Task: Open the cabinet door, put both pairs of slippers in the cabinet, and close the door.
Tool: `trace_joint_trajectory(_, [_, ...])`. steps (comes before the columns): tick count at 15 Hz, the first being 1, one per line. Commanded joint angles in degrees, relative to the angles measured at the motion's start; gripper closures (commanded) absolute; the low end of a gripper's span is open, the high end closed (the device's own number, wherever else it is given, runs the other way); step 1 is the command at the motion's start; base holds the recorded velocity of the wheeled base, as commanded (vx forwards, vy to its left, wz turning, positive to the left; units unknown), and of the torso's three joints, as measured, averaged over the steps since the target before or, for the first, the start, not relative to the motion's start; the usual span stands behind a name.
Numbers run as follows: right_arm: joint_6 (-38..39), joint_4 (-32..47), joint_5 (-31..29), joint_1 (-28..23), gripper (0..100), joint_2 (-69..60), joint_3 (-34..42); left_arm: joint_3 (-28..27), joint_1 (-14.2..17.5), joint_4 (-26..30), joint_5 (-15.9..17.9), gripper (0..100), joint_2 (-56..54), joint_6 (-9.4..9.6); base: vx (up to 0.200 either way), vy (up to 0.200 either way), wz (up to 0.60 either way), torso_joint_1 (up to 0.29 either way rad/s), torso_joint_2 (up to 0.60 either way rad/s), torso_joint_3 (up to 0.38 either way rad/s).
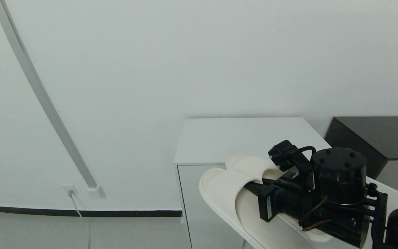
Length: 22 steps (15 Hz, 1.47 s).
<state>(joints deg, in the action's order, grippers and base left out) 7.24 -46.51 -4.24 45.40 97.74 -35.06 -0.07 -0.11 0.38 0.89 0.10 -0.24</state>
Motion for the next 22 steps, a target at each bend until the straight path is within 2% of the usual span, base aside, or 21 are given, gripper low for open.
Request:
trace_joint_trajectory(1, [0.05,0.01,-0.06,0.04,100,0.61,-0.01,-0.01,-0.07,-0.03,0.08,100,-0.01,-0.02,0.000,-0.200,0.00,0.012,0.01,0.002])
trace_joint_trajectory(13, [-1.09,-1.04,0.02,0.22,100,0.87,0.26,-0.01,0.02,-0.03,0.08,100,-0.01,-0.02,0.000,-0.200,0.00,0.002,0.00,0.001])
trace_joint_trajectory(22, [-1.18,-1.04,-0.06,0.74,100,0.69,0.78,-0.01,0.02,-0.03,0.08,100,-0.01,-0.20,0.000,0.000,0.00,0.000,0.00,0.000])
